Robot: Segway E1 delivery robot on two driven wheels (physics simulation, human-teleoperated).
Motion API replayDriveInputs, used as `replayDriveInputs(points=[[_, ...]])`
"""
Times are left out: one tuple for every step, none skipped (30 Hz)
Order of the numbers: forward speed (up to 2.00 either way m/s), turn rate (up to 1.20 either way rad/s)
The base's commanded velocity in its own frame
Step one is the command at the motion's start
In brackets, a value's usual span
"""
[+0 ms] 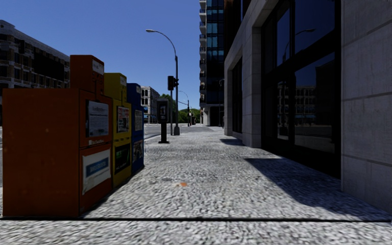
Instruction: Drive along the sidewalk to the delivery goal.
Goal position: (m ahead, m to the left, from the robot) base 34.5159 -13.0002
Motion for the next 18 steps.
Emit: replayDriveInputs(points=[[2.0,0.0],[2.0,0.0],[2.0,0.0],[2.0,0.0],[2.0,0.0],[2.0,0.0],[2.0,0.0],[2.0,0.0],[2.0,0.0],[2.0,0.0],[2.0,0.0],[2.0,0.0],[2.0,0.0],[2.0,0.0],[2.0,0.0],[2.0,0.0],[2.0,0.0],[2.0,0.0]])
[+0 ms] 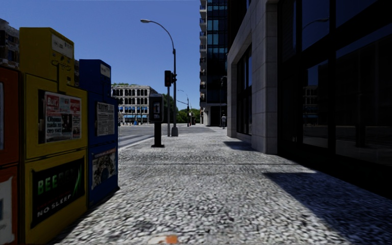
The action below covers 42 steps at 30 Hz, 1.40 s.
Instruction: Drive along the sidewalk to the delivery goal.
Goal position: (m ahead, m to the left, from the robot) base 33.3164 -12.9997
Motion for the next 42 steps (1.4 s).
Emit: replayDriveInputs(points=[[2.0,0.0],[2.0,0.0],[2.0,0.0],[2.0,0.0],[2.0,0.0],[2.0,0.0],[2.0,0.0],[2.0,0.0],[2.0,0.0],[2.0,0.0],[2.0,0.0],[2.0,0.0],[2.0,0.0],[2.0,0.0],[2.0,0.0],[2.0,0.0],[2.0,0.0],[2.0,0.0],[2.0,0.0],[2.0,0.0],[2.0,0.0],[2.0,0.0],[2.0,0.0],[2.0,0.0],[2.0,0.0],[2.0,0.0],[2.0,0.0],[2.0,0.0],[2.0,0.0],[2.0,0.0],[2.0,0.0],[2.0,0.0],[2.0,0.0],[2.0,0.0],[2.0,0.0],[2.0,0.0],[2.0,0.0],[2.0,0.02],[2.0,0.15],[2.0,0.15],[2.0,0.26],[2.0,0.28]])
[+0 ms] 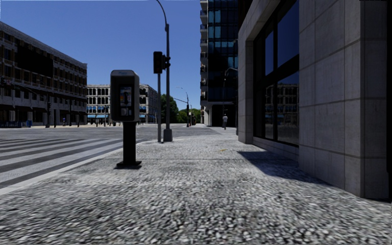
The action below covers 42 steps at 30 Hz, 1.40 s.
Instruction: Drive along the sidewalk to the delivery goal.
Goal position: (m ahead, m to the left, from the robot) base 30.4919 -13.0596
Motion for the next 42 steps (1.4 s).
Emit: replayDriveInputs(points=[[2.0,0.3],[2.0,0.3],[2.0,0.3],[2.0,0.17],[2.0,0.17],[2.0,0.08],[2.0,0.0],[2.0,0.0],[2.0,0.0],[2.0,0.0],[2.0,0.0],[2.0,0.0],[2.0,0.0],[2.0,0.0],[2.0,0.0],[2.0,0.0],[2.0,0.0],[2.0,0.0],[2.0,0.0],[2.0,0.0],[2.0,0.0],[2.0,0.0],[2.0,0.0],[2.0,0.0],[2.0,0.0],[2.0,0.0],[2.0,0.0],[2.0,0.0],[2.0,0.0],[2.0,0.0],[2.0,0.0],[2.0,-0.1],[2.0,-0.24],[2.0,-0.24],[2.0,-0.31],[2.0,-0.31],[2.0,-0.26],[2.0,-0.15],[2.0,-0.15],[2.0,-0.04],[2.0,0.0],[2.0,0.0]])
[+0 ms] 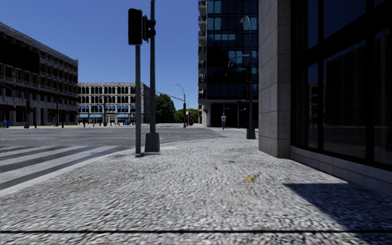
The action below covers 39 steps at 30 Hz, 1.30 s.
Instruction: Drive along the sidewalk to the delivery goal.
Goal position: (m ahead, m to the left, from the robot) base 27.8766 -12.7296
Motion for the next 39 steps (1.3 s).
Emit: replayDriveInputs(points=[[2.0,0.0],[2.0,0.0],[2.0,0.0],[2.0,0.0],[2.0,0.0],[2.0,0.0],[2.0,-0.01],[2.0,-0.01],[2.0,-0.17],[2.0,-0.35],[2.0,-0.42],[2.0,-0.42],[2.0,-0.43],[2.0,-0.43],[2.0,-0.43],[2.0,-0.43],[2.0,-0.43],[2.0,-0.43],[2.0,-0.43],[2.0,-0.43],[2.0,-0.43],[2.0,-0.43],[2.0,-0.43],[2.0,-0.43],[2.0,-0.43],[2.0,-0.43],[2.0,-0.43],[2.0,-0.39],[2.0,-0.39],[2.0,-0.29],[2.0,-0.14],[2.0,0.0],[2.0,0.0],[2.0,0.0],[2.0,0.0],[2.0,0.0],[2.0,0.0],[2.0,0.0],[2.0,0.0]])
